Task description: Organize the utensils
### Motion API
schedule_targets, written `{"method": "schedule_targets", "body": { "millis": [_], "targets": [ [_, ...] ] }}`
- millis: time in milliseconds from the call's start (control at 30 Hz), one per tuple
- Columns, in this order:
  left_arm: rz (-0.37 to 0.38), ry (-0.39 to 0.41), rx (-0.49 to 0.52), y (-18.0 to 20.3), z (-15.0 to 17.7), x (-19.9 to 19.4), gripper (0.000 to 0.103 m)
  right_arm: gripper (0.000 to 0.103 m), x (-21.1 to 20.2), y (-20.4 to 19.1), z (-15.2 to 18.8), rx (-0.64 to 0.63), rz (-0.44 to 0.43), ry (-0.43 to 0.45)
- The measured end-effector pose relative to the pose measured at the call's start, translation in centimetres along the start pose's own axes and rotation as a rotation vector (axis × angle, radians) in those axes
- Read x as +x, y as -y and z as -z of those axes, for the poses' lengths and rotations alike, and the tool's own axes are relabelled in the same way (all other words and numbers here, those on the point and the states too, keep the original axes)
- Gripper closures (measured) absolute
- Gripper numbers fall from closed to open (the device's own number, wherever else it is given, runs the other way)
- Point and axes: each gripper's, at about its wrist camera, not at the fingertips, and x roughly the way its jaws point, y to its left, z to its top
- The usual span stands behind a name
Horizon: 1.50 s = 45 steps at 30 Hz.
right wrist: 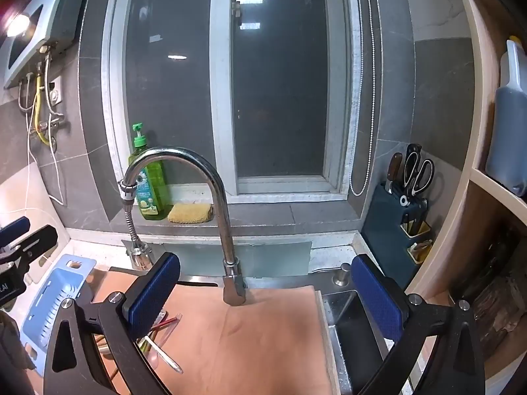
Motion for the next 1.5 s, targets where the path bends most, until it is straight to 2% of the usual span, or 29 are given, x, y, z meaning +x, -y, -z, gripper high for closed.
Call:
{"method": "schedule_targets", "body": {
  "millis": [200,1500],
  "targets": [
    [0.016,-0.007,-0.008,-0.1,0.0,0.0,0.016,0.000,0.6,1.1,-0.6,0.004,-0.006,0.005],
    [0.012,-0.019,0.004,0.3,0.1,0.7,0.016,0.000,0.2,0.3,-0.3,0.017,-0.007,0.024]
  ]
}}
